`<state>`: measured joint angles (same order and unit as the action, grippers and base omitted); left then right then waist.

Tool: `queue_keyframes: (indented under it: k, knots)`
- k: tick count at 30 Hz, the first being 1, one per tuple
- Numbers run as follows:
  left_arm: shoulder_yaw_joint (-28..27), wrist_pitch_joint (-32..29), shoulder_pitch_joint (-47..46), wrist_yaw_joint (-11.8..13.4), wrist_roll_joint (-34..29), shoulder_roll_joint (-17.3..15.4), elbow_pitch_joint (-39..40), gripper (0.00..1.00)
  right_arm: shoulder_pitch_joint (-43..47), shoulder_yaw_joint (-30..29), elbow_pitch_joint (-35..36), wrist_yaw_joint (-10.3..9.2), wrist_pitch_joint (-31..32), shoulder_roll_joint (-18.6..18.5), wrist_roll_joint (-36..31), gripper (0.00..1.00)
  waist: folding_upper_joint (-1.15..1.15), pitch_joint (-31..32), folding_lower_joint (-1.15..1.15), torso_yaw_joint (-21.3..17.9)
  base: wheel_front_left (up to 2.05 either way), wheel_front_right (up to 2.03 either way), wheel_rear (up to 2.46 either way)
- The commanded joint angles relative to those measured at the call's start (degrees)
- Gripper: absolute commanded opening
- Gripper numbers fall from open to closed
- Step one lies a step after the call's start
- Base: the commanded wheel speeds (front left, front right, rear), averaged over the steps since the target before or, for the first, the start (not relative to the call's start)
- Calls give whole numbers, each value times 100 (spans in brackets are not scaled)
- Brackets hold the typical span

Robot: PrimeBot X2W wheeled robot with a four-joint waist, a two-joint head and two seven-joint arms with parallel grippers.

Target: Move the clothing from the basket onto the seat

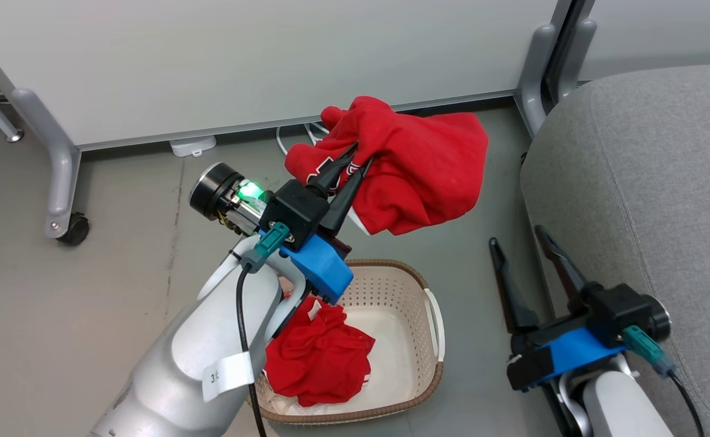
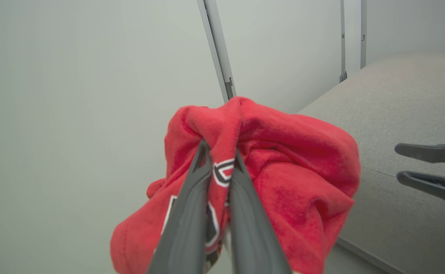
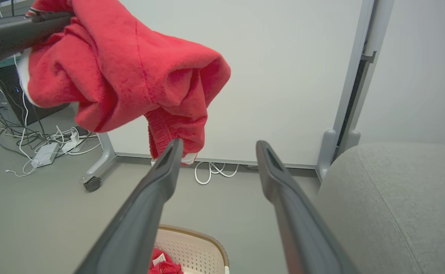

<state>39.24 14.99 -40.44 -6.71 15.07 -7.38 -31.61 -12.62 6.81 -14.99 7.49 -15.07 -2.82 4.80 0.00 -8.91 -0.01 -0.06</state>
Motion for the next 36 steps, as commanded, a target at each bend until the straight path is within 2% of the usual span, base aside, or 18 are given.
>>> queue_keyframes:
  k: [1,11,28,29,30,36]
  knots:
    - [-46,29,35,-26,-30,5,30,0,-130,89,-27,1,-16,-12,40,100,0,-5,1,17,0,0,0]
    - [-38,29,36,-68,-119,100,61,0,-741,782,-337,1,-16,-69,318,100,0,-52,1,130,0,0,0]
    - [75,29,-37,-77,-145,185,123,0,-1489,1028,-930,1,-11,-20,418,100,0,-114,1,167,0,0,0]
    - [93,29,-42,-77,-132,188,124,0,-1532,1042,-983,1,-11,-18,423,47,0,-113,1,171,0,0,0]
    - [107,29,-45,-77,-117,190,122,0,-1560,1059,-1015,1,-11,-15,429,0,0,-110,1,174,0,0,0]
    - [148,29,-58,-78,-76,187,94,0,-1649,1119,-1108,1,-11,-7,570,0,0,-92,1,190,0,0,0]
